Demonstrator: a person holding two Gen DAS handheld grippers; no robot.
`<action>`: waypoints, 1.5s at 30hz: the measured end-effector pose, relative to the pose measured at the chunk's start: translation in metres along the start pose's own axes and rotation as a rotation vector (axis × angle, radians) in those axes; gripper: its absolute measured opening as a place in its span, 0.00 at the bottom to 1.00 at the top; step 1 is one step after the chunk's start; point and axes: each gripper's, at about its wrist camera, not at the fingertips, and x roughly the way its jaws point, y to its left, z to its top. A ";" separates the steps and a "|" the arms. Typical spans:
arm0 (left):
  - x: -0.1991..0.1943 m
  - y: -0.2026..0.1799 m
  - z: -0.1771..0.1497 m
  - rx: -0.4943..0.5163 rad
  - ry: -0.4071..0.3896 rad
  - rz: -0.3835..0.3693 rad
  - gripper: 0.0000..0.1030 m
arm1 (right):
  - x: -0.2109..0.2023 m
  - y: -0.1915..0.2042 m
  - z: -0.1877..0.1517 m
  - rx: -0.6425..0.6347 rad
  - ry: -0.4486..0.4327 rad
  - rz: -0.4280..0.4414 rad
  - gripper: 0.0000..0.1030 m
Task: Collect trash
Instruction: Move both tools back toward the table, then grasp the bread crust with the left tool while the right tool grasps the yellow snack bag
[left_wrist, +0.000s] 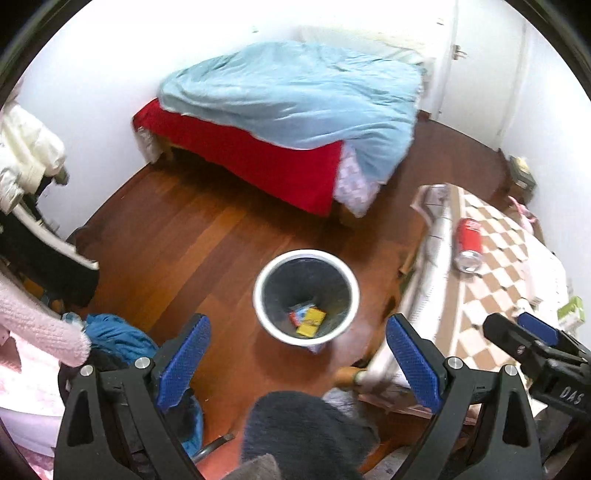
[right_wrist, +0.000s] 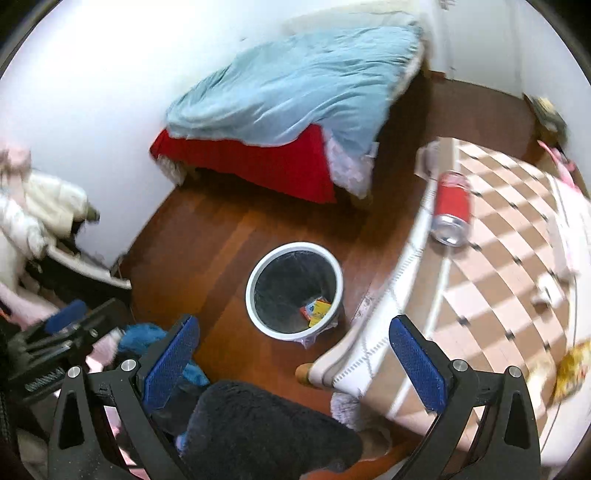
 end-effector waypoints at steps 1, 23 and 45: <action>0.001 -0.013 -0.002 0.013 -0.002 -0.020 0.94 | -0.012 -0.015 -0.003 0.038 -0.010 -0.004 1.00; 0.180 -0.305 -0.093 0.372 0.393 -0.143 0.94 | -0.014 -0.355 -0.086 0.390 0.190 -0.481 0.91; 0.143 -0.435 -0.125 0.471 0.361 -0.249 0.41 | -0.060 -0.412 -0.129 0.538 0.129 -0.488 0.54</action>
